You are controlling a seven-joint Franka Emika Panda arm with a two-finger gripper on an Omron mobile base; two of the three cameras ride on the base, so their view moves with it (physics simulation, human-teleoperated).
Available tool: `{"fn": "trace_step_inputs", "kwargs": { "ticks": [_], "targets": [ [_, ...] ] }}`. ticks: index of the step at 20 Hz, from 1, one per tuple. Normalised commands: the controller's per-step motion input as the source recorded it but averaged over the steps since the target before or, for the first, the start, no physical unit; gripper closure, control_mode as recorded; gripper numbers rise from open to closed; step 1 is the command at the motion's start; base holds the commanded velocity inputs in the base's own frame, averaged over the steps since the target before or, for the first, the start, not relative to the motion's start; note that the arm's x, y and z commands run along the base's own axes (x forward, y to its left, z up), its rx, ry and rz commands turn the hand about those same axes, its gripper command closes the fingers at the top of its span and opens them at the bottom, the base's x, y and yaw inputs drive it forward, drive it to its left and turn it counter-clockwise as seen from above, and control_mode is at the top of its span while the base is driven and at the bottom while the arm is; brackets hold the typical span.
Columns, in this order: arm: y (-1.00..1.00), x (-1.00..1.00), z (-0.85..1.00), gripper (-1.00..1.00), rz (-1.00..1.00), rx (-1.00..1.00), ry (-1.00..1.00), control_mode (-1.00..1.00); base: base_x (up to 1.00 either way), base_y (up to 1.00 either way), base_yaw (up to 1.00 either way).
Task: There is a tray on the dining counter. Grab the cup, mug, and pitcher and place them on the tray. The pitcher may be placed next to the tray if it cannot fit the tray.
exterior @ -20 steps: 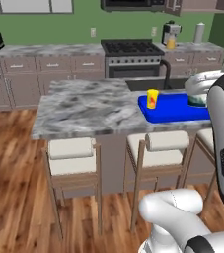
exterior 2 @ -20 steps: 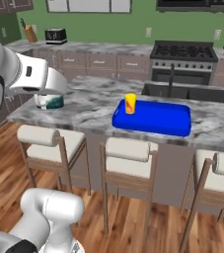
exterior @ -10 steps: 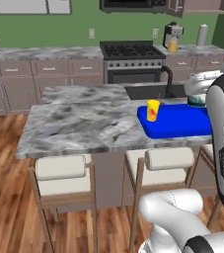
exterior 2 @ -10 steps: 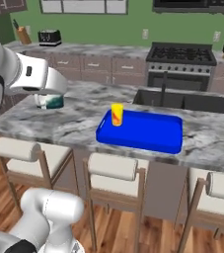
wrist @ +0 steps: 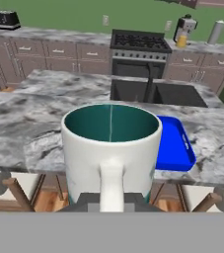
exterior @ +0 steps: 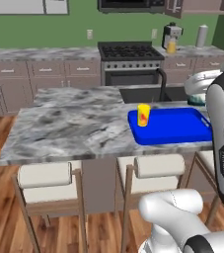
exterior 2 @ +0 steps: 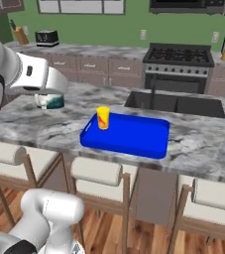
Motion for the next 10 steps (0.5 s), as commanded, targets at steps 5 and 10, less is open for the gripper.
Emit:
{"fn": "trace_step_inputs", "kwargs": {
  "ticks": [5, 10],
  "targets": [
    [0.00, 0.00, 0.00, 1.00, 0.00, 0.00, 0.00, 1.00, 0.20, -0.36, 0.02],
    [0.00, 0.00, 0.00, 1.00, 0.00, 0.00, 0.00, 1.00, 0.40, -0.14, 0.00]
  ]
}}
